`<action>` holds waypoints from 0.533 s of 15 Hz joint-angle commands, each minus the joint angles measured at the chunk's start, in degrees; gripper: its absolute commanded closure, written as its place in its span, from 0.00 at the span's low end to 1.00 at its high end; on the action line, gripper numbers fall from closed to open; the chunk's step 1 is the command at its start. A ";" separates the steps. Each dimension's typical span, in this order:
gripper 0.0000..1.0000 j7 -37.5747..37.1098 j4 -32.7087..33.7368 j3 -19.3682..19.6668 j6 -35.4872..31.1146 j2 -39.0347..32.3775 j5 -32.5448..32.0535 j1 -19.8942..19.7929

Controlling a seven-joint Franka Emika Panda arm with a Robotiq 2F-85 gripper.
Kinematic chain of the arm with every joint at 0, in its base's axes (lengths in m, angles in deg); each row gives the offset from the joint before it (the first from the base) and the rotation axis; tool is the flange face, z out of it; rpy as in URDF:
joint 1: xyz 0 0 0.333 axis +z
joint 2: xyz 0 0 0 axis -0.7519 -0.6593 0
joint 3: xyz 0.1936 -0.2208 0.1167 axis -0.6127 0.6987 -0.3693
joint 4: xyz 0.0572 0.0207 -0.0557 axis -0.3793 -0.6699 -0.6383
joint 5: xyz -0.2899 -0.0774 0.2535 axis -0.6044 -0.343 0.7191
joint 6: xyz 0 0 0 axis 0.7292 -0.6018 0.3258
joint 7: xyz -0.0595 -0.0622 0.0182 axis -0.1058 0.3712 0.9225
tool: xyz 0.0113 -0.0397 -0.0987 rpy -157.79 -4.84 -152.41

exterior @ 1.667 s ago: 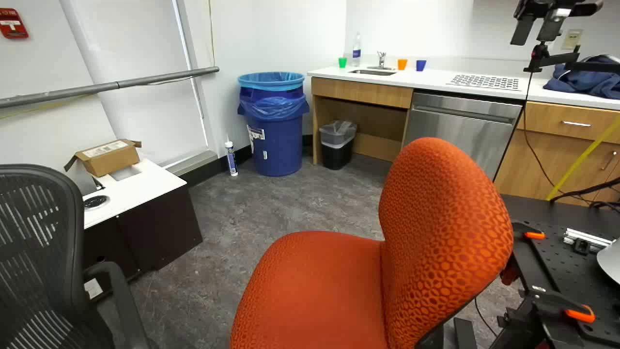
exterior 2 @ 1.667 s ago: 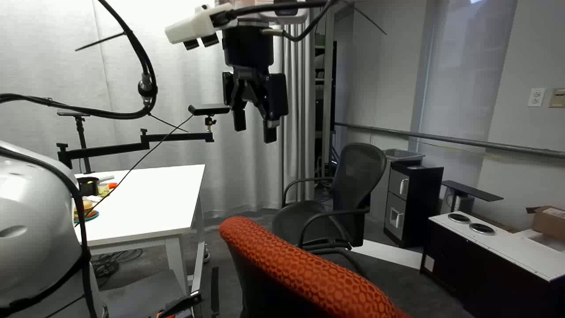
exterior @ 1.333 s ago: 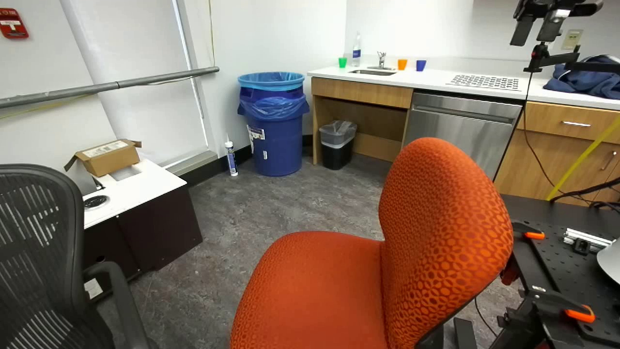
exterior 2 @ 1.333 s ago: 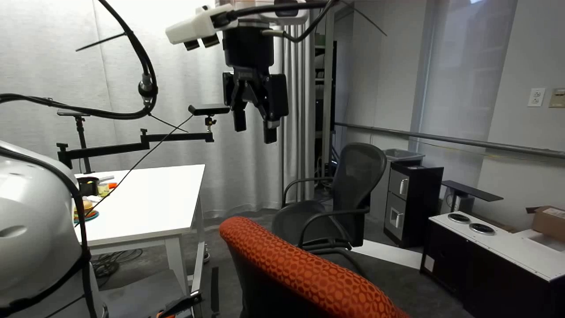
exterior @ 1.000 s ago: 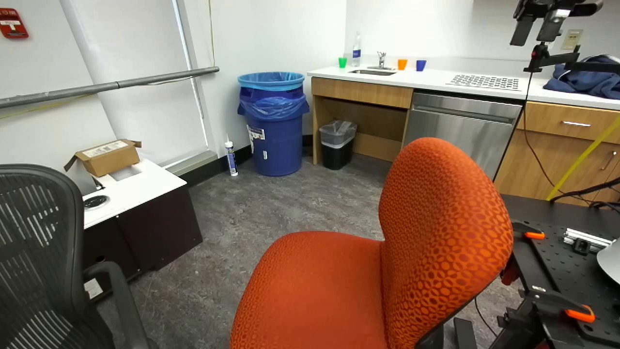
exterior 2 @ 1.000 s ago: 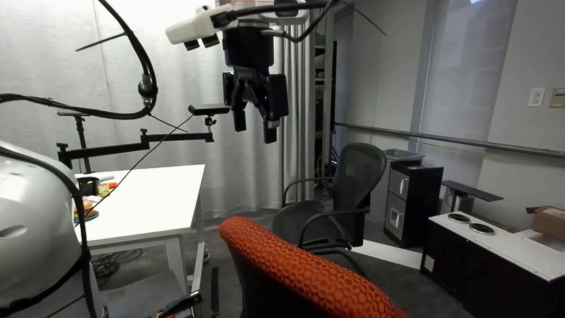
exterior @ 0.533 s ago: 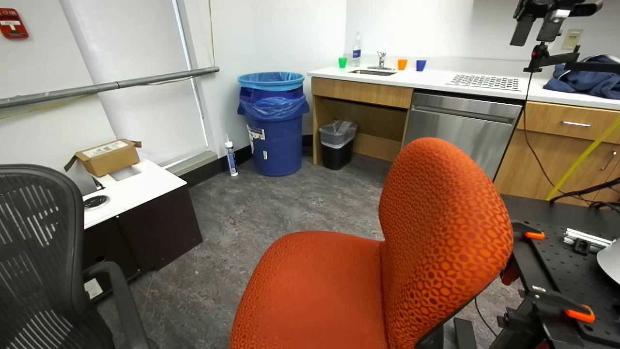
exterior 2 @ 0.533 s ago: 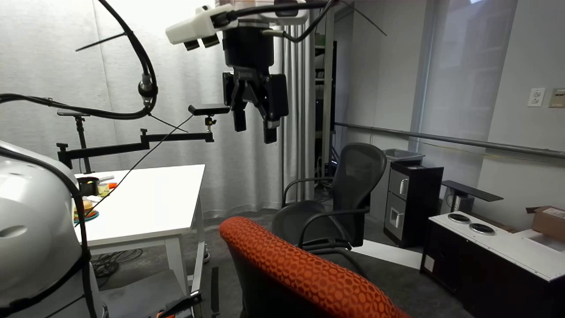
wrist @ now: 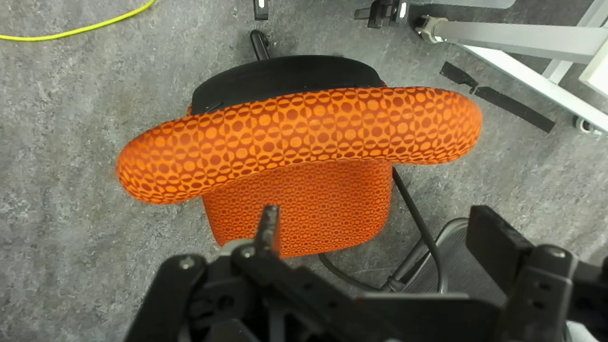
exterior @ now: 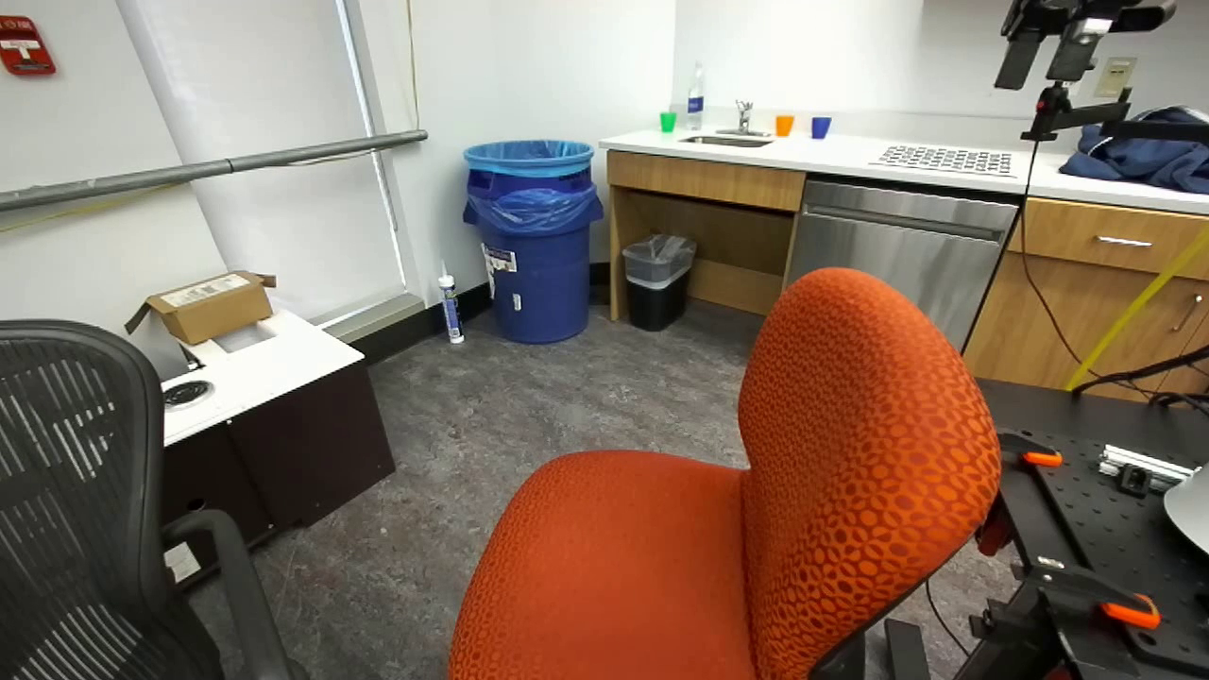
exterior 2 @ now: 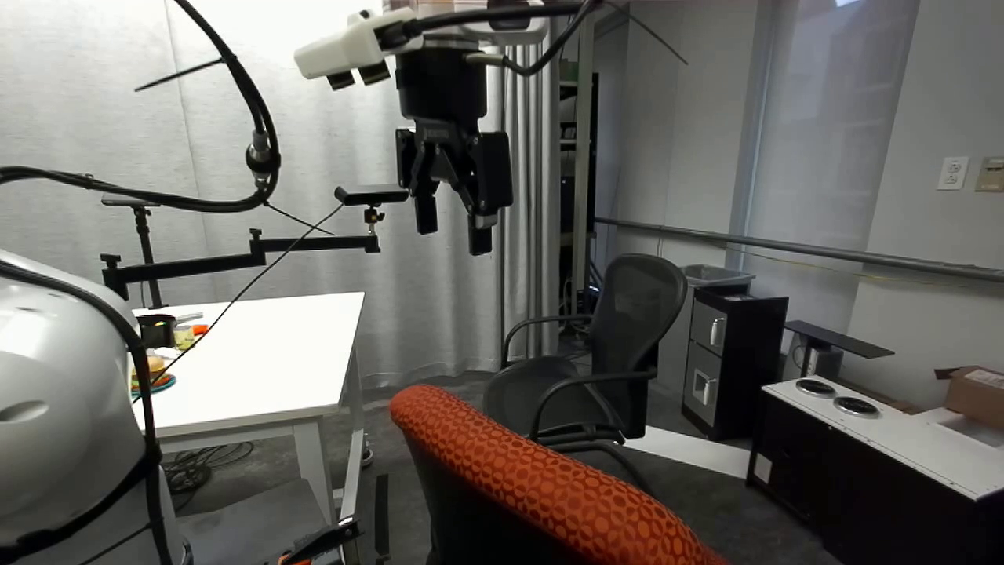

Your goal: Push the chair forward

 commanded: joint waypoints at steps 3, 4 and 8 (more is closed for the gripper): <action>0.00 0.44 0.16 -0.52 0.14 -0.18 0.46 -0.74; 0.00 0.44 0.16 -0.52 0.14 -0.18 0.46 -0.74; 0.00 1.60 -0.18 -0.56 0.07 -0.71 -0.90 -0.80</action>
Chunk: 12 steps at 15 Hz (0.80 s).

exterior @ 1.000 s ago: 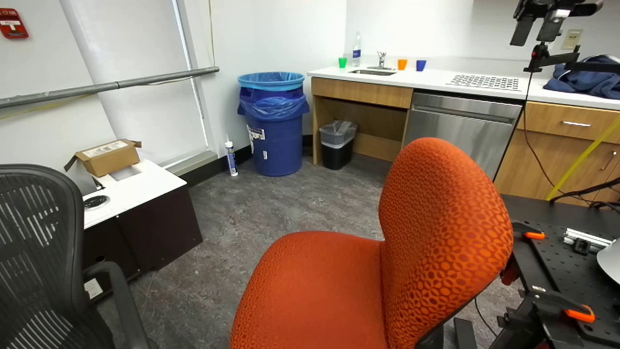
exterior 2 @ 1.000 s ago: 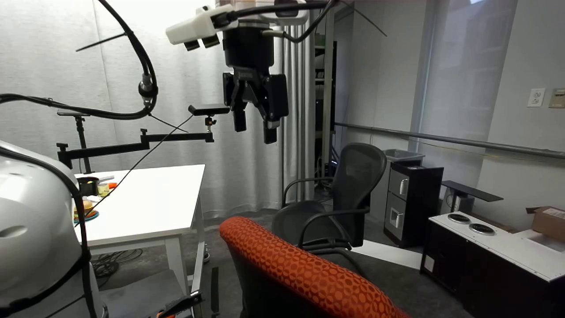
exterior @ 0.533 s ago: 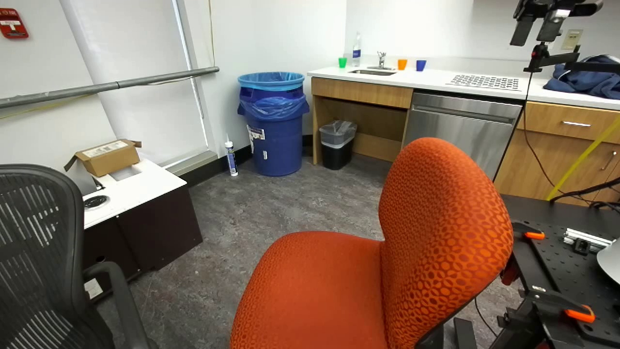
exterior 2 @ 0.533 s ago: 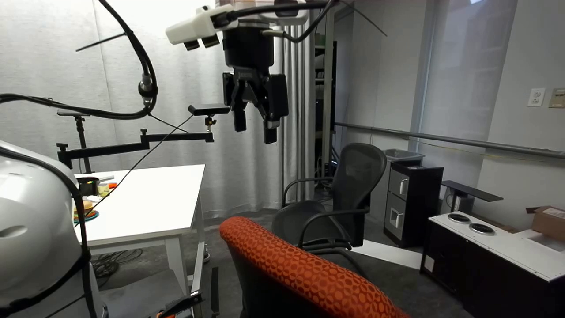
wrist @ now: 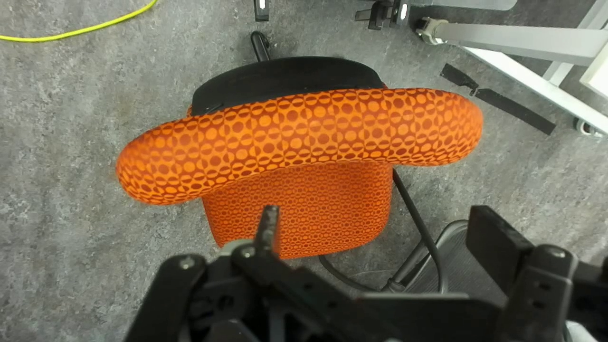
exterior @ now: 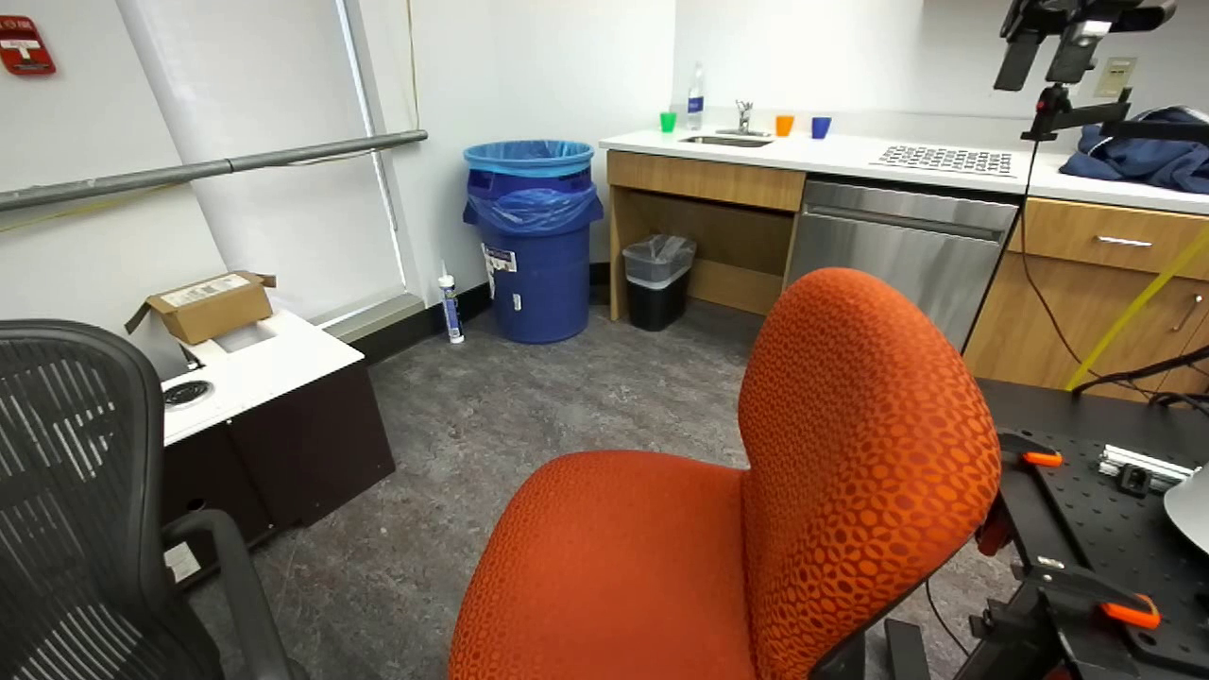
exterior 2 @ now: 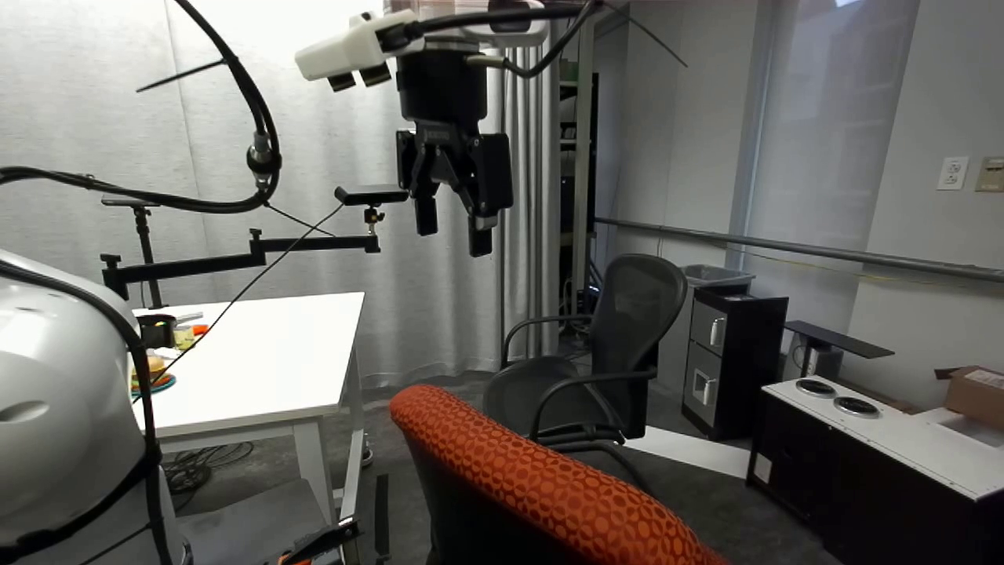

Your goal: Push the chair forward

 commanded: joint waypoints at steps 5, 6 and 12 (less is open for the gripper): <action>0.00 0.75 -1.10 -1.40 -1.51 -4.96 -4.93 -1.30; 0.00 0.70 -1.55 -1.65 -2.34 -6.30 -6.04 -1.29; 0.00 -2.09 -6.00 -2.90 -8.98 -12.76 -11.37 -2.97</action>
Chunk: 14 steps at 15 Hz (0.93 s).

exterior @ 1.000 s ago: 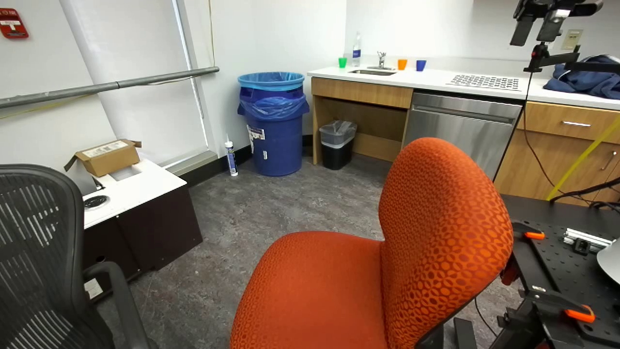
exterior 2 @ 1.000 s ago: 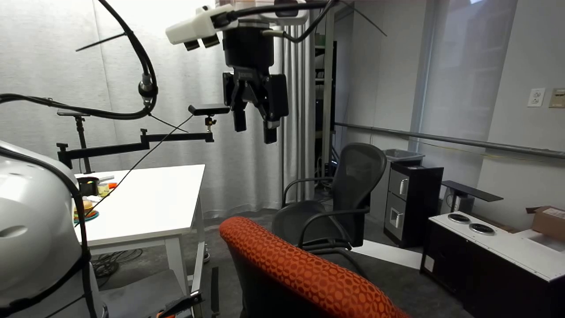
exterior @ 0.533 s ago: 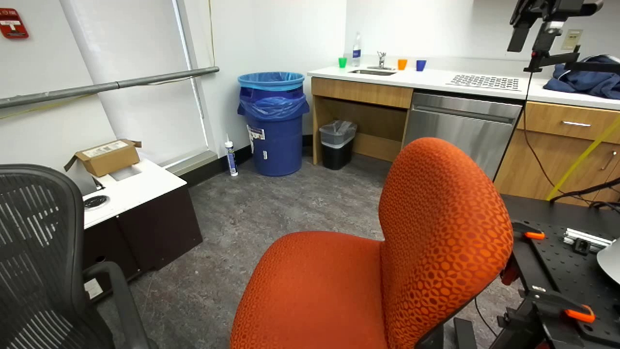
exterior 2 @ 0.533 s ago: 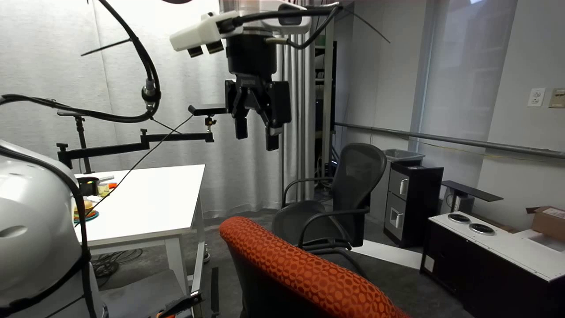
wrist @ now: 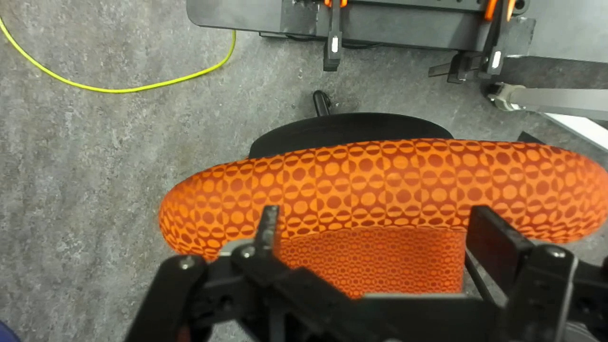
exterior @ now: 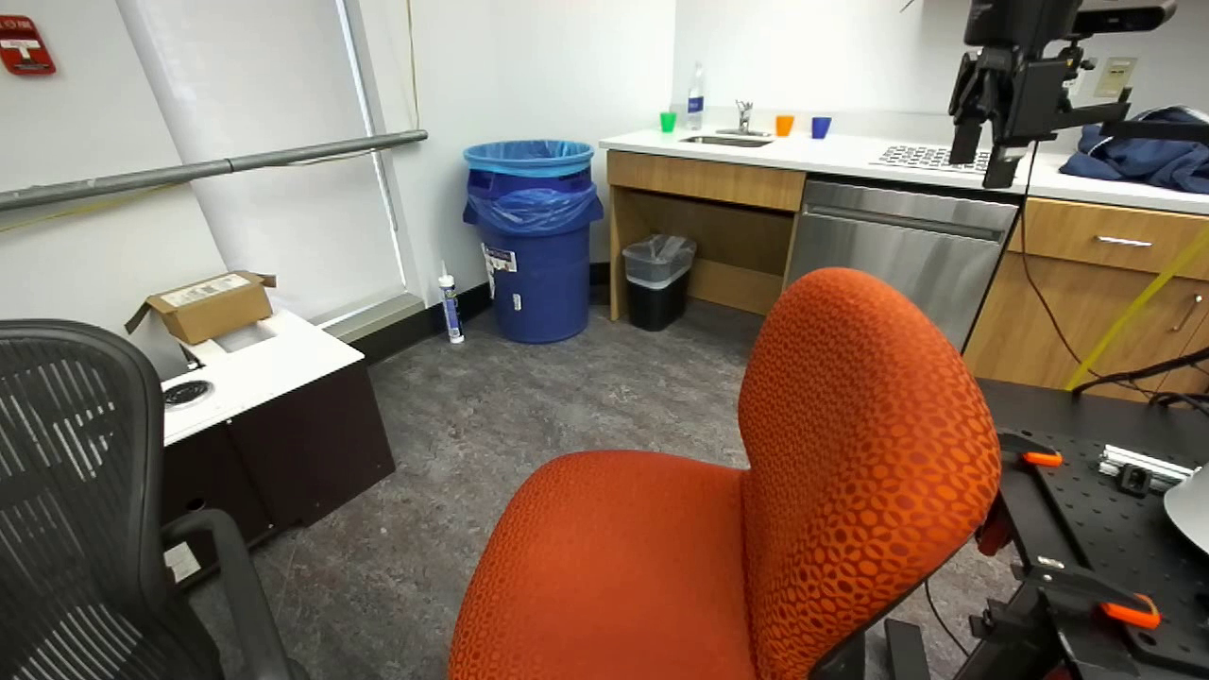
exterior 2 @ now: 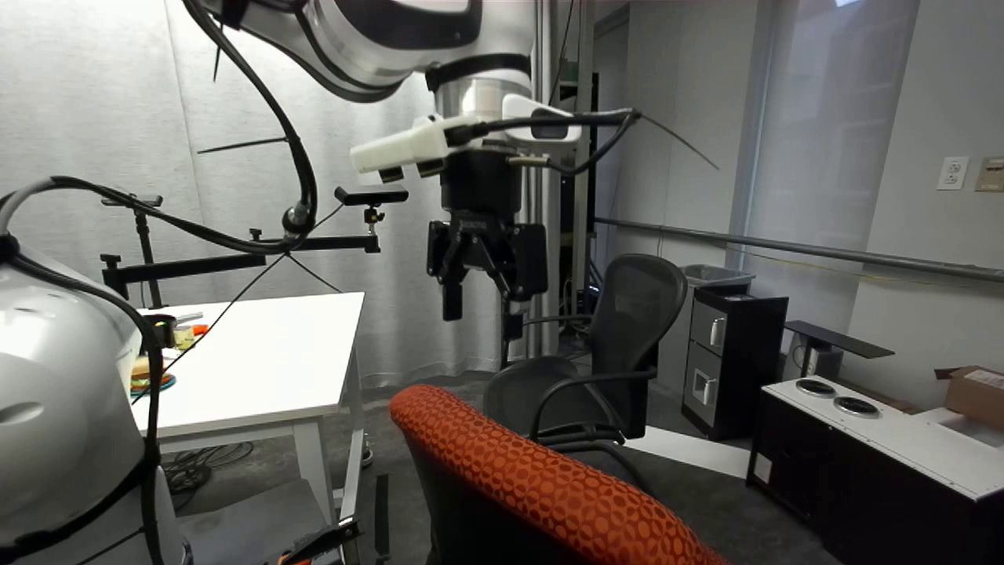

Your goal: Push the chair forward

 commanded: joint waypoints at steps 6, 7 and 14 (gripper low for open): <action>0.00 -6.37 -7.61 -2.90 -3.43 -0.55 -3.44 -5.15; 0.00 -6.86 -8.61 -2.97 -3.22 -0.09 -3.43 -5.57; 0.00 -6.49 -11.51 -1.83 -4.07 -5.63 -4.46 -8.10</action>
